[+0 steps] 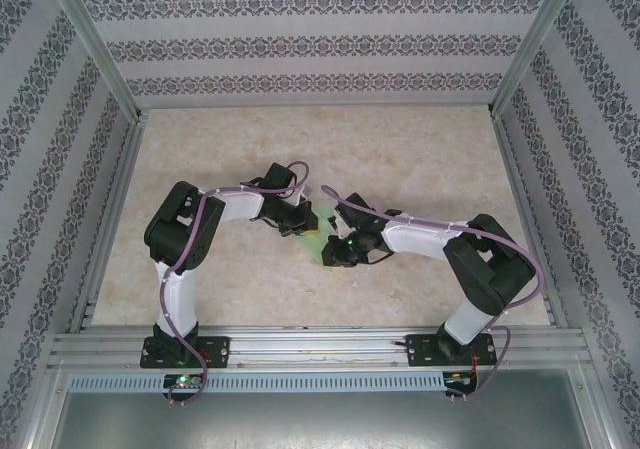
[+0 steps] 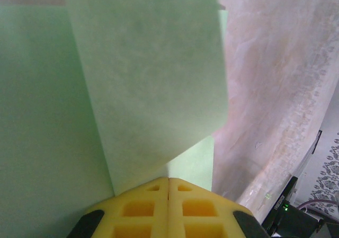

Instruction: Fold a paper plane with a square sheet of paper (fold left side to right side)

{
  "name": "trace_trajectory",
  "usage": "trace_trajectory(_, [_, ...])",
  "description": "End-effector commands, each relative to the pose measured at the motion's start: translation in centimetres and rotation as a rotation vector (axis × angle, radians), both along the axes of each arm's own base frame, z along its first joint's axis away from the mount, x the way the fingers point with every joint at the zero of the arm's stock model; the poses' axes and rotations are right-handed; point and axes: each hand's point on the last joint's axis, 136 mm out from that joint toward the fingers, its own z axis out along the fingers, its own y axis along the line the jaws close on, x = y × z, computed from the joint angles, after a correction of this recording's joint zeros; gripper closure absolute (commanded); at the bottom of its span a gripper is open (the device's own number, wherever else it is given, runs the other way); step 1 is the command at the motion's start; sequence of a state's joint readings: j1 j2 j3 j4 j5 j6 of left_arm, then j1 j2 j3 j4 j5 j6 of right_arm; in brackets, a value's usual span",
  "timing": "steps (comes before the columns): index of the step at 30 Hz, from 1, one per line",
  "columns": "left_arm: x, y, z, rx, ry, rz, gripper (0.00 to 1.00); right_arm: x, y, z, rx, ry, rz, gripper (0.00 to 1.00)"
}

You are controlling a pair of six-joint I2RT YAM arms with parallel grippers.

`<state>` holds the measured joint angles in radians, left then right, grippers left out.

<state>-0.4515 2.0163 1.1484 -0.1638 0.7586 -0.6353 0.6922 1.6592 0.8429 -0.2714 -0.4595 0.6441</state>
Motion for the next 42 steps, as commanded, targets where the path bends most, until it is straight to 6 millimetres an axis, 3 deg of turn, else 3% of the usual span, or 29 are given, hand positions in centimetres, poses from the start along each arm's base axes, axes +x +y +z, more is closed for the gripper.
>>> trace_trajectory(1, [-1.4,2.3,-4.4,0.163,0.077,0.038,1.00,0.1,0.4,0.2,-0.012,-0.011,0.020,0.82])
trace_trajectory(22, [-1.6,2.4,-4.6,0.167,0.081,0.038,1.00,-0.1,0.8,-1.0,-0.034,0.005,0.040,0.92])
trace_trajectory(33, [-1.7,2.5,-4.9,0.171,0.085,0.041,1.00,-1.0,1.1,-1.9,-0.024,0.042,0.060,0.87])
trace_trajectory(42, [-1.7,2.6,-4.9,0.172,0.082,0.040,1.00,0.1,0.3,1.5,0.044,-0.027,0.017,0.75])
